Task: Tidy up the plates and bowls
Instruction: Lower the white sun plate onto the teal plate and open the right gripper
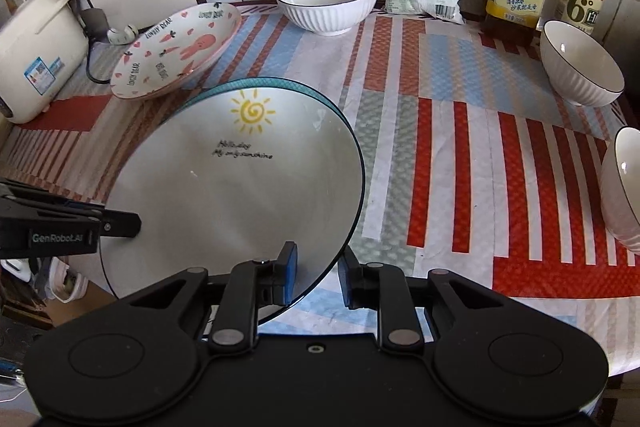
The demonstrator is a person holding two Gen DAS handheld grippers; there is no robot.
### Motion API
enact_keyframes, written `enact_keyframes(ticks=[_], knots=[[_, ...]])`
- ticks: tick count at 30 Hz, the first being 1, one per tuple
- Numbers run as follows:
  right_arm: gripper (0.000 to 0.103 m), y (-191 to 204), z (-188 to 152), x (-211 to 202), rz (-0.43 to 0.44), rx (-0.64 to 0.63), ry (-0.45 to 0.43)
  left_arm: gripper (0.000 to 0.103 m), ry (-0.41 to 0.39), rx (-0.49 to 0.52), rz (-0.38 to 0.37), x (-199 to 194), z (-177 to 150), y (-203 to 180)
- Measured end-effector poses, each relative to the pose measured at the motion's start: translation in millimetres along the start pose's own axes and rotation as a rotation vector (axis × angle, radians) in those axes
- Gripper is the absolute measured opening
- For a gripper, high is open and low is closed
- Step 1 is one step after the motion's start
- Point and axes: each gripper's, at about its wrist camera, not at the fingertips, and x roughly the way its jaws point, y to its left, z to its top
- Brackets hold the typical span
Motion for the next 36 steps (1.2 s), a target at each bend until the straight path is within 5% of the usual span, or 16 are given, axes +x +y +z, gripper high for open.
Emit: enact_keyframes(ticks=[19,27,31,36], knots=[[0.035,15.0,4.0,7.0,-0.037,-0.065,0.032,0.025,0.001,0.028,0.086,10.7,8.5,-7.0],[0.037,17.4,3.3,-12.6,-0.005,-0.104,0.006,0.031,-0.067,0.034,0.068,-22.8,7.5,-5.9],[0.064,21.9,6.6,-34.3,0.053,-0.128,-0.018,0.044,-0.113,0.065,0.046,-45.7,1.2,-6.6],[0.067,39.3,9.2,-60.6,0.057,-0.209,-0.054,0.044,-0.144,0.066,0.002,-69.3,-9.5,-1.2]])
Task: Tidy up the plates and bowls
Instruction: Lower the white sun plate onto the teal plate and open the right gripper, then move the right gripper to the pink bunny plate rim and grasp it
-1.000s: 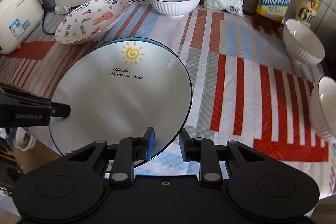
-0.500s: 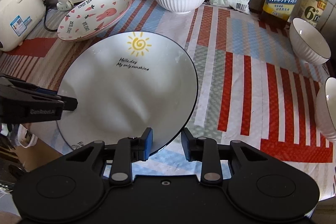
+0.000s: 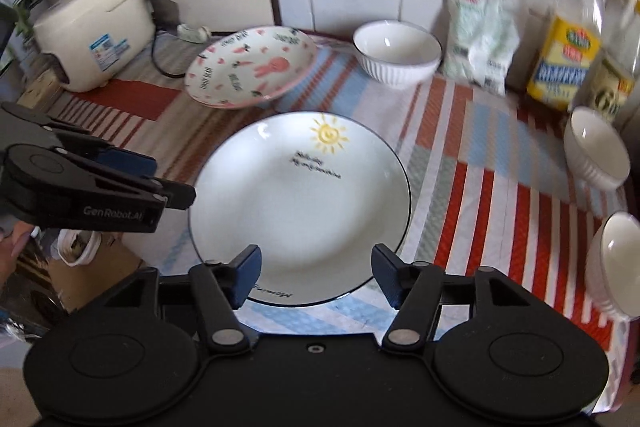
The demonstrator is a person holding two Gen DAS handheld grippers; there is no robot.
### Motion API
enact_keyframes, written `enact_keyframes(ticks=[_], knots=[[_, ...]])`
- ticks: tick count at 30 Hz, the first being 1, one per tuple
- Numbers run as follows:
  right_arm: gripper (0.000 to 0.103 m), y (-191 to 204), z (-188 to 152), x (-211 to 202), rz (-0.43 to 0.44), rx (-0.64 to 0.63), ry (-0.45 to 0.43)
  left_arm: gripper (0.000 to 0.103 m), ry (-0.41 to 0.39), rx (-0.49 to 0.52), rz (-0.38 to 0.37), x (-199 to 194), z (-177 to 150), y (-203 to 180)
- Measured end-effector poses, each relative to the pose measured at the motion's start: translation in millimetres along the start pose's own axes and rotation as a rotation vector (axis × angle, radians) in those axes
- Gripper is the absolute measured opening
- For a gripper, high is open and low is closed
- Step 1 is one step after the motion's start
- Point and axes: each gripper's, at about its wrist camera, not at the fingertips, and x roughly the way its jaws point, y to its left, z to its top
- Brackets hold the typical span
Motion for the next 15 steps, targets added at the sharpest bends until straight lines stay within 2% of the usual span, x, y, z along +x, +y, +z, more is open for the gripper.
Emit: enact_keyframes(ticks=[6,15], knots=[[0.071,16.3,7.8,-27.7,0.004,-0.051,-0.053,0.049,-0.067,0.002,0.001,-33.3,-5.8,10.1],[0.073,39.2,23.8,-53.6,0.015,-0.043,-0.101,0.049,-0.099,0.044,0.027,-67.2,1.9,42.8]])
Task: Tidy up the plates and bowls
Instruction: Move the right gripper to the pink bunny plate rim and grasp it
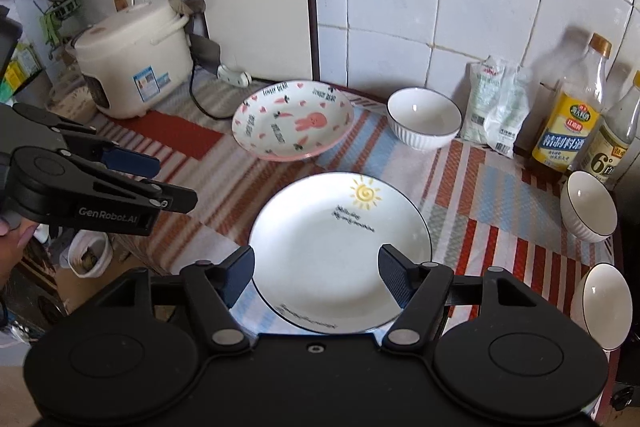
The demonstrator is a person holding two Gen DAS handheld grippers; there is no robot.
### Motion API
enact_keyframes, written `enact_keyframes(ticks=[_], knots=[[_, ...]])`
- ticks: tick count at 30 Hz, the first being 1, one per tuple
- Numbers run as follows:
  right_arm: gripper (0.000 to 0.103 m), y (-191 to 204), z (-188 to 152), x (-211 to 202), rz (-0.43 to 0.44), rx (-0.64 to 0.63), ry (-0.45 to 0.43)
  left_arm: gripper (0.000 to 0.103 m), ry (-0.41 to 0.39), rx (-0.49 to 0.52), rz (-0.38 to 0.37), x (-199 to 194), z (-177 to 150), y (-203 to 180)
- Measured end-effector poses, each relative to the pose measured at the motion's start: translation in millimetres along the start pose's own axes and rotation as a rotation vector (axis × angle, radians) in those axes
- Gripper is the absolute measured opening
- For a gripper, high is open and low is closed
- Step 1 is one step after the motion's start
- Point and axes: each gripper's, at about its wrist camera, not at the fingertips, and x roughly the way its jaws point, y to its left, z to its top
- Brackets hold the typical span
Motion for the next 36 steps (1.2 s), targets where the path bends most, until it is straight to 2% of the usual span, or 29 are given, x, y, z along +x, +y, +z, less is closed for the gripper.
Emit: enact_keyframes(ticks=[6,14,19,26,36], knots=[[0.073,24.6,22.3,2.0,-0.038,0.022,-0.042,0.051,-0.064,0.032,-0.002,-6.4,15.2,37.3],[0.073,57.3,58.0,22.2,-0.082,0.075,-0.082,0.051,-0.107,0.110,-0.079,6.4,38.2,90.3],[0.073,62.3,75.4,51.7,-0.024,0.168,-0.117,0.051,-0.155,0.109,-0.113,25.9,51.6,124.7],[0.073,63.9,87.0,105.4,-0.076,0.321,-0.158,0.048,-0.082,0.104,-0.194,88.5,68.8,155.8],[0.073,38.2,86.4,180.4,-0.129,0.521,-0.123,0.046,0.030,0.076,-0.180,183.3,75.1,159.4]])
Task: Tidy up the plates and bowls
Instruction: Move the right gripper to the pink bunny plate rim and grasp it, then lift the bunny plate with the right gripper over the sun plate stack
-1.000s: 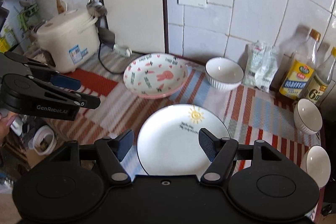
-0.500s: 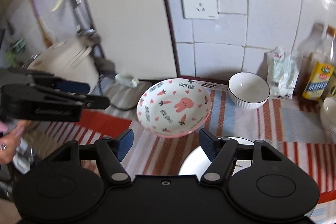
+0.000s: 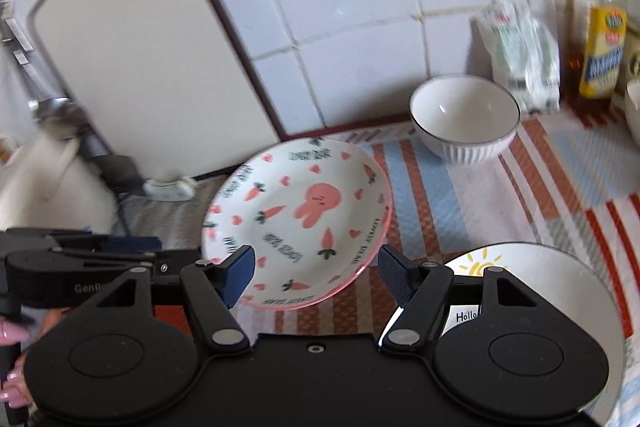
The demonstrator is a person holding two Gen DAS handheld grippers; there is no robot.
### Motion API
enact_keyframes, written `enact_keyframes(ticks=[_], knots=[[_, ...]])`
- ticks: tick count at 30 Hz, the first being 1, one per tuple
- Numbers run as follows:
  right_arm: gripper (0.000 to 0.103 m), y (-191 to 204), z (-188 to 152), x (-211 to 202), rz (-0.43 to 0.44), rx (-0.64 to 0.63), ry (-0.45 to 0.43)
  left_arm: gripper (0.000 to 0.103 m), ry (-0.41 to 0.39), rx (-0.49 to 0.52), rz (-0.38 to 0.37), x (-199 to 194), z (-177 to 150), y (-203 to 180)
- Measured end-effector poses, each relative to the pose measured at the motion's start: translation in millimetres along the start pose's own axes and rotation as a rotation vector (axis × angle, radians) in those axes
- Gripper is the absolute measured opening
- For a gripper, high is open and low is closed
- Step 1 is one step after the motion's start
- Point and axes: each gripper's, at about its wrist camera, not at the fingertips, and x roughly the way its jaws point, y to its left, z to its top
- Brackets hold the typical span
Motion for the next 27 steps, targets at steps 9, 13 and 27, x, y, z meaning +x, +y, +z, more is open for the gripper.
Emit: enact_keyframes(ticks=[9,13,27], knots=[[0.066,-18.2,6.6,46.6,-0.070,0.037,0.040,0.036,0.032,0.015,0.054,48.3,14.9,5.9],[0.033,-25.8,10.9,64.0,-0.055,0.038,0.066,0.015,0.058,0.086,0.092,57.7,18.3,9.2],[0.020,-32.9,15.9,94.7,-0.082,0.054,0.125,0.023,0.099,-0.085,0.046,81.5,33.1,20.6]])
